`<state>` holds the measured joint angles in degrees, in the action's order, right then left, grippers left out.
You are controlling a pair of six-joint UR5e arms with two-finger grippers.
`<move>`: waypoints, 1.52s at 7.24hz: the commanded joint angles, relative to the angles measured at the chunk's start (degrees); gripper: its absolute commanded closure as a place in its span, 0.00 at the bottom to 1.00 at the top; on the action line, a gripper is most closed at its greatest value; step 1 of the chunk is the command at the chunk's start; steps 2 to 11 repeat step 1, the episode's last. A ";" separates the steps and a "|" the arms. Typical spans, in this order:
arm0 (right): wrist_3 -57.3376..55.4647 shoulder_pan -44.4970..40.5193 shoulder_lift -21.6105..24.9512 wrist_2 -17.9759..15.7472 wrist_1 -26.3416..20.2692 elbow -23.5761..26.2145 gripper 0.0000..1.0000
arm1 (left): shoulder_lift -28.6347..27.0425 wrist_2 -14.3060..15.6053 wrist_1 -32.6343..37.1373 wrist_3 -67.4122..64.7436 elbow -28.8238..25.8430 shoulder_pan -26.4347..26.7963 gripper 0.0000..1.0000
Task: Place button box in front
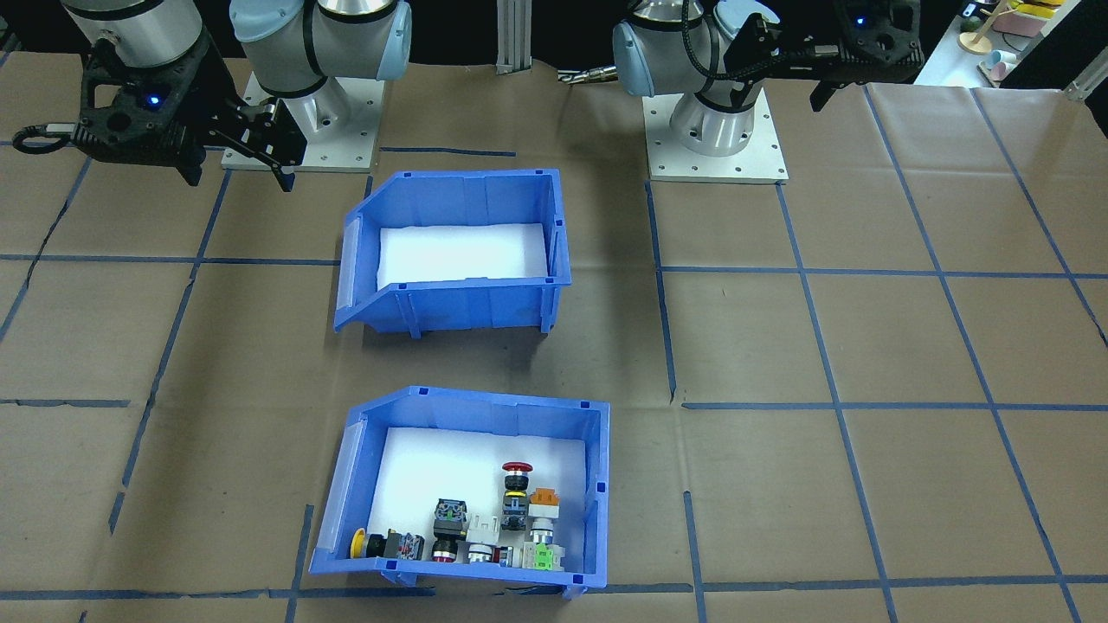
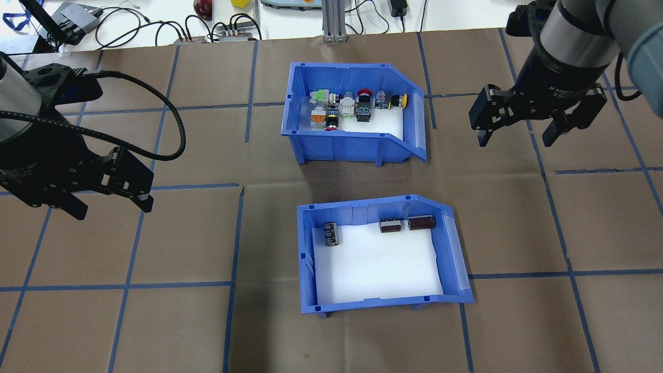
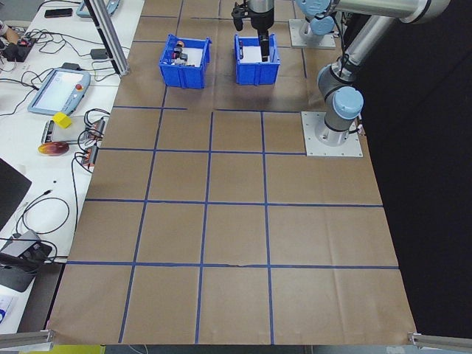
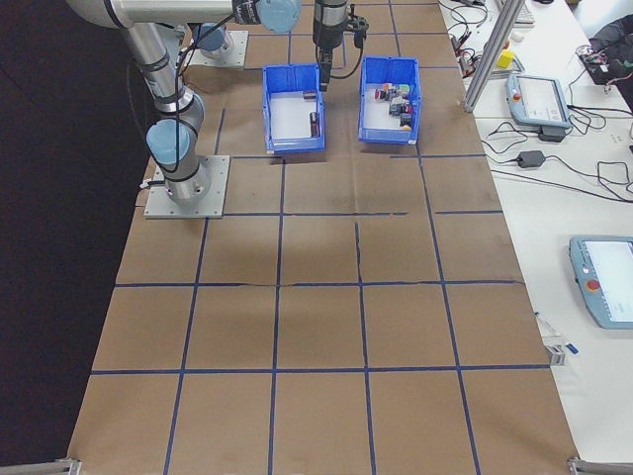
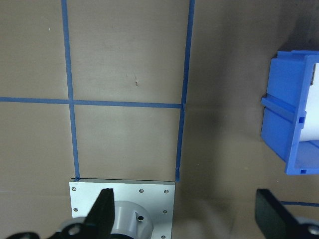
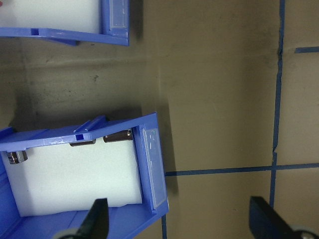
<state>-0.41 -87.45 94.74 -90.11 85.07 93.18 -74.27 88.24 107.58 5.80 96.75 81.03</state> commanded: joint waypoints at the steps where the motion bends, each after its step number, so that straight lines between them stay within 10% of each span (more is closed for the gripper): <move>1: -0.03 -0.01 0.01 0.02 0.00 -0.10 0.00 | 0.00 0.00 0.00 0.00 0.11 0.00 0.01; 11: -0.03 -0.01 0.01 0.02 0.00 -0.10 0.00 | 0.00 0.00 0.00 0.00 0.11 0.00 0.01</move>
